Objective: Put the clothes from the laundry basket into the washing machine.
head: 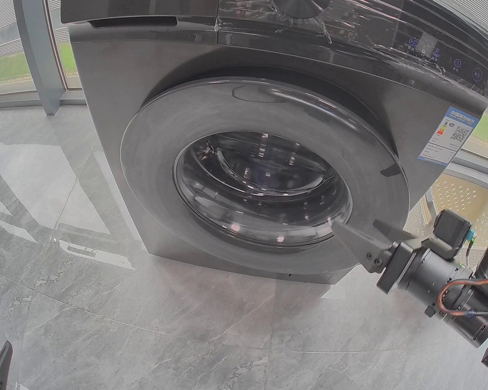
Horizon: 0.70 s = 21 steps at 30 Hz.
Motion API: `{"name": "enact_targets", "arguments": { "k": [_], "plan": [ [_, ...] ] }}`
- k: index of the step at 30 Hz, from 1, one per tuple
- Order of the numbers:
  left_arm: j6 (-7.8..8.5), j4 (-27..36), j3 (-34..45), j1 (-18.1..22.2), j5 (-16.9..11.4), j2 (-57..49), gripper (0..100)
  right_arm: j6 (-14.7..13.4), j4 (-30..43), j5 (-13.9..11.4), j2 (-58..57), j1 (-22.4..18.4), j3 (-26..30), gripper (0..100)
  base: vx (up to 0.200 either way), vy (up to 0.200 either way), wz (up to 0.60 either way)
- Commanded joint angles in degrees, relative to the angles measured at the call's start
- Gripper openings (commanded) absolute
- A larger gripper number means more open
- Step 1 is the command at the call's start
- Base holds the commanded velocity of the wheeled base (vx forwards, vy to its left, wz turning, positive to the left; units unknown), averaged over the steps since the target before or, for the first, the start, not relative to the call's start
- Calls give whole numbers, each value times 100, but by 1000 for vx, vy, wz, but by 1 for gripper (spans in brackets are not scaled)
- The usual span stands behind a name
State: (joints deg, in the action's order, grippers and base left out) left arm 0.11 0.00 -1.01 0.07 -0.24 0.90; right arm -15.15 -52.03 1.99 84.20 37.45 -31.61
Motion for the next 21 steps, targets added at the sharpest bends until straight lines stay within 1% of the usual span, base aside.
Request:
{"name": "enact_targets", "arguments": {
  "k": [1,2,7,9,10,11,15,17,18,19,21],
  "plan": [
    [-2,0,92,1,-2,-73,100,4,-70,162,26,-18,-355,100,200,0,0],
    [-2,0,92,1,-2,-73,100,12,-70,206,0,-27,-390,100,200,0,0],
    [7,0,92,1,-2,-73,100,48,-79,250,61,-54,-416,100,200,0,0],
    [7,0,92,1,-11,-73,100,48,-79,258,61,-62,-416,100,0,0,0],
    [-2,9,92,1,-37,-73,100,83,-88,311,167,-264,-539,100,0,0,0],
    [-2,9,92,1,-37,-73,100,83,-88,311,228,-344,-601,100,0,0,0],
    [7,9,92,1,-37,-73,100,83,-237,337,281,-475,-820,100,0,0,0],
    [-2,9,92,1,-37,-73,100,83,-325,425,299,-484,-891,100,0,0,0],
    [-2,0,92,1,-37,-73,100,91,-396,557,316,-484,-882,100,0,0,0],
    [-2,9,92,1,-37,-73,100,91,-422,619,316,-475,-847,100,0,0,0],
    [-2,0,92,1,-37,-73,100,91,-422,645,299,-440,-768,100,0,0,0]
  ]
}}
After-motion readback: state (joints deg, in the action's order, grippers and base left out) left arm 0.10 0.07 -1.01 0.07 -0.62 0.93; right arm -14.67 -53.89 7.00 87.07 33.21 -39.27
